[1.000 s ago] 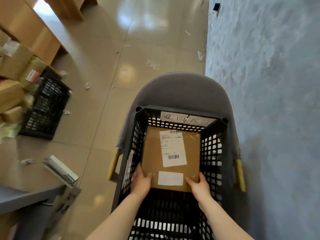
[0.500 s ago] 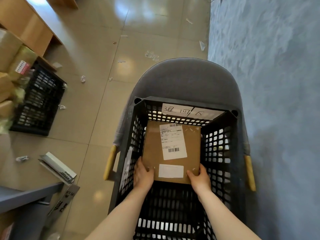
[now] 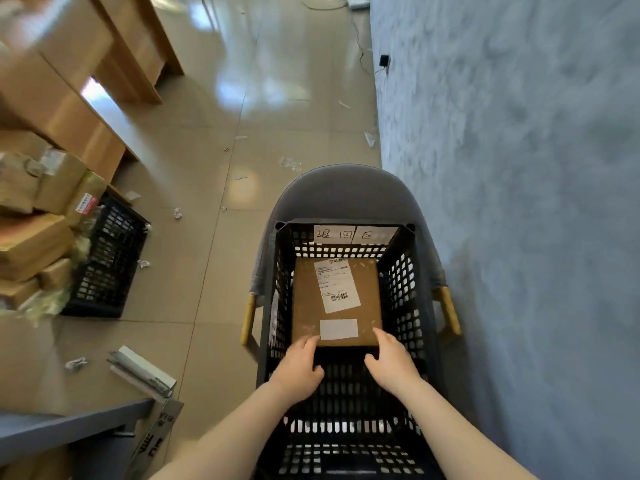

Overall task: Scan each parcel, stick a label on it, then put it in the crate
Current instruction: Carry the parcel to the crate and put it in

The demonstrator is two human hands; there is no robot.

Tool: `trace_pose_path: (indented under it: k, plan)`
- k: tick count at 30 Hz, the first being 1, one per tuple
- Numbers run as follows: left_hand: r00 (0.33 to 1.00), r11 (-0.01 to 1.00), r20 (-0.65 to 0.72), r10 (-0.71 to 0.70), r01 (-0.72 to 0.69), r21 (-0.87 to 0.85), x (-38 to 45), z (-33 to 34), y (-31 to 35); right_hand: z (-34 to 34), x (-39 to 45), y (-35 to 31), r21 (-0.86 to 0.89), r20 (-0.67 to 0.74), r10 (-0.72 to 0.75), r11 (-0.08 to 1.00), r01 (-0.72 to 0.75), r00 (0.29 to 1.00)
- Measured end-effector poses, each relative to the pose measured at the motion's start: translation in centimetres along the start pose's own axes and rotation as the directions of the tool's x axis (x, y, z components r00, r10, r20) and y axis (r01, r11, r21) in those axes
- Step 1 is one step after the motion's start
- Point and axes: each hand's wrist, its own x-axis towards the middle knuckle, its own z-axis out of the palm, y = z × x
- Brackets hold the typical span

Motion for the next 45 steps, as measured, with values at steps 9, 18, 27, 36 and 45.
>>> trace_pose_path:
  k: [9, 18, 27, 36, 45]
  plan:
    - [0.921, 0.759, 0.075, 0.382, -0.359, 0.544, -6.8, -4.5, 0.7, 0.9, -12.9, -0.8, -0.030, -0.305, 0.032, 0.999, -0.043, 0.952]
    - [0.718, 0.549, 0.207, 0.664, -0.657, 0.517, -17.2, -3.8, 2.1, 9.7, -29.7, 1.5, 0.314, -0.357, 0.329, 0.924, -0.220, 0.874]
    - [0.334, 0.103, 0.474, 0.815, -0.888, 0.449, -29.9, 5.2, 6.1, 22.6, -47.1, 5.7, 0.676, -0.376, 0.662, 0.675, -0.296, 0.649]
    - [-0.151, -0.361, 0.691, 0.707, -0.917, 0.169, -50.4, 21.4, 3.0, 40.9, -70.8, 6.6, 0.800, -0.458, 0.844, 0.528, -0.286, 0.278]
    - [-0.512, -0.570, 0.659, 0.551, -0.808, -0.151, -72.9, 35.8, -4.5, 58.4, -91.5, 3.8, 0.887, -0.370, 0.918, 0.304, -0.347, -0.142]
